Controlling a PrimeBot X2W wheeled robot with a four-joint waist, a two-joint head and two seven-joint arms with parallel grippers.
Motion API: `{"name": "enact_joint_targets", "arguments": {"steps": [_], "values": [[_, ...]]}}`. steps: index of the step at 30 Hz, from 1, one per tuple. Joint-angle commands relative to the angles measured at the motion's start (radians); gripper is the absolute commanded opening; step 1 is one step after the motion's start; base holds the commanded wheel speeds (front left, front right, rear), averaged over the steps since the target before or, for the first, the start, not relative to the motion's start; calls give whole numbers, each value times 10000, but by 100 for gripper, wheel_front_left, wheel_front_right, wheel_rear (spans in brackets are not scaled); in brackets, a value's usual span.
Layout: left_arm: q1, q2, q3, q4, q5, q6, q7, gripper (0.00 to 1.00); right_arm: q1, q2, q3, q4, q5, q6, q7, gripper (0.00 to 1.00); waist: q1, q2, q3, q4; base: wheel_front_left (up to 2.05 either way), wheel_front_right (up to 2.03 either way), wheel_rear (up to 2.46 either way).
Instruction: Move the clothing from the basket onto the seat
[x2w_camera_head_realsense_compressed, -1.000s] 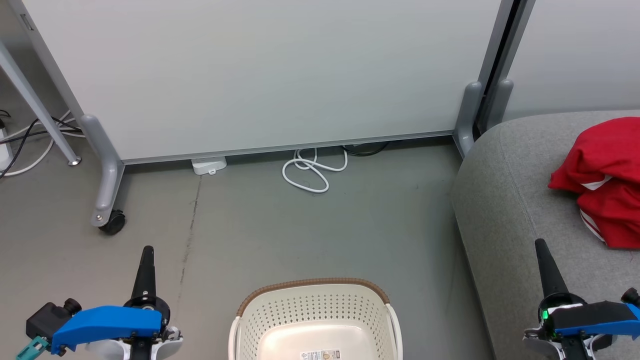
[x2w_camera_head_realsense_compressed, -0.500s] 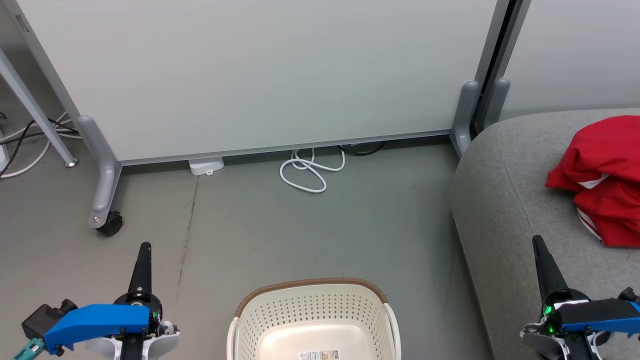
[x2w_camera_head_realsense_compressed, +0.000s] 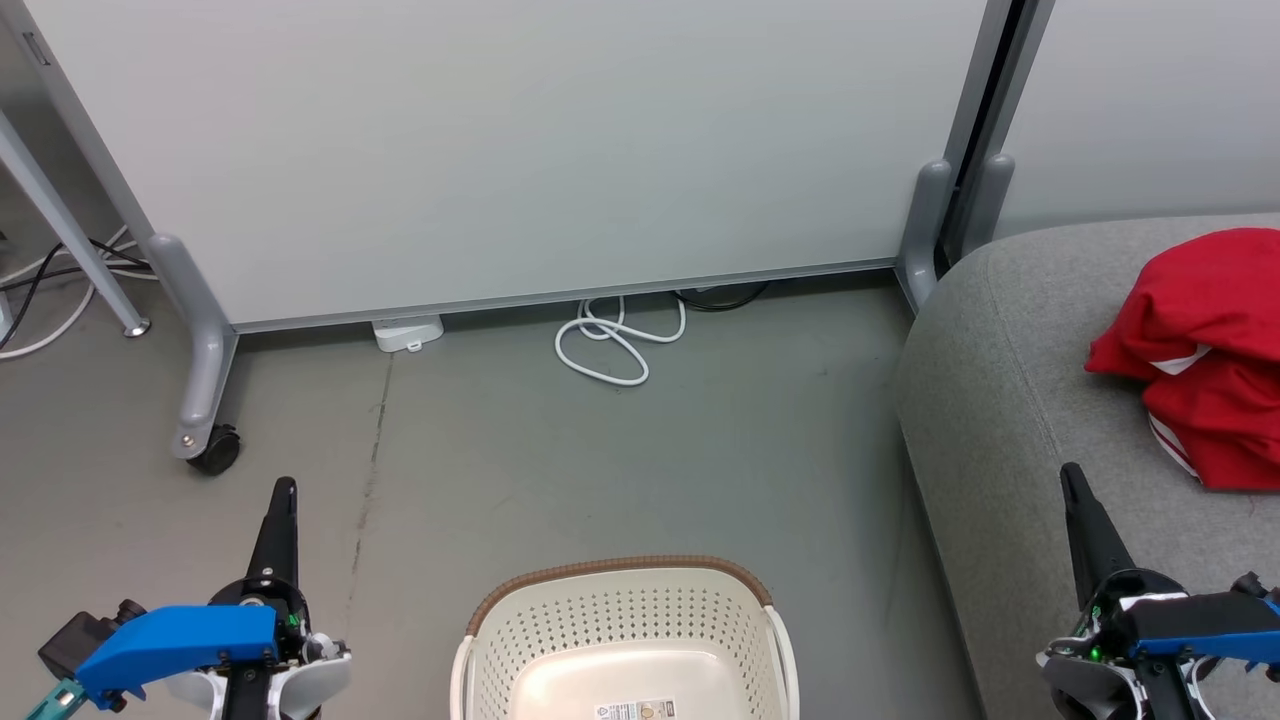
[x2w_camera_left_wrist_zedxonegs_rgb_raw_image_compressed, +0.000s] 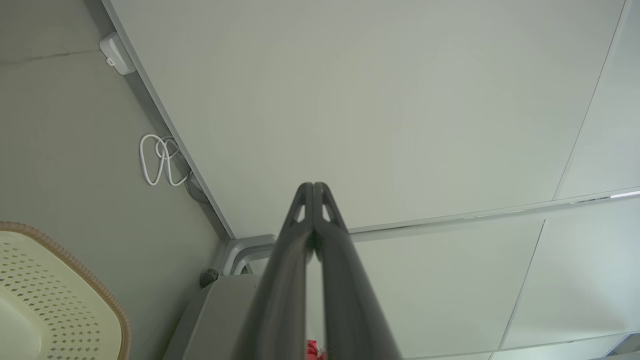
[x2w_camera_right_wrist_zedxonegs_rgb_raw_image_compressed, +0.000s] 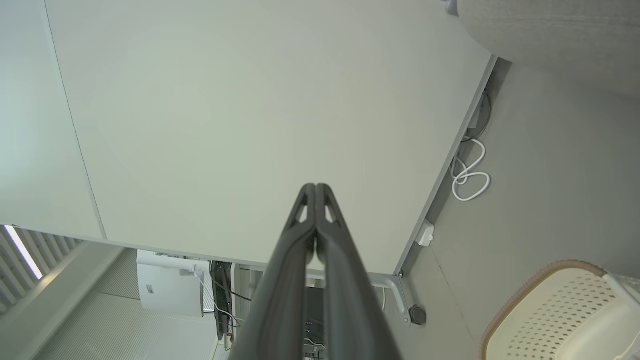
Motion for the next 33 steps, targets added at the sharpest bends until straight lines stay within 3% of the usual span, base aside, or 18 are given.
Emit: {"name": "enact_joint_targets", "arguments": {"steps": [1, 21, 33], "values": [[-190, -3, 77, -78, -209, -70, 87, 0, -157, -32, 12, -8, 247, 6, 88, 0, -1, -1, 0, -8, 0, 0, 0], [-261, -65, 313, -103, -1617, -144, 444, 0, -256, -30, 28, 42, 1671, 7, 452, 0, -1, -1, 5, -106, 0, 0, 0], [-249, -68, 324, -101, -1669, -111, 472, 0, -262, -30, 28, 46, 1726, 7, 475, 0, -1, -1, 5, -113, 0, 0, 0]]}}
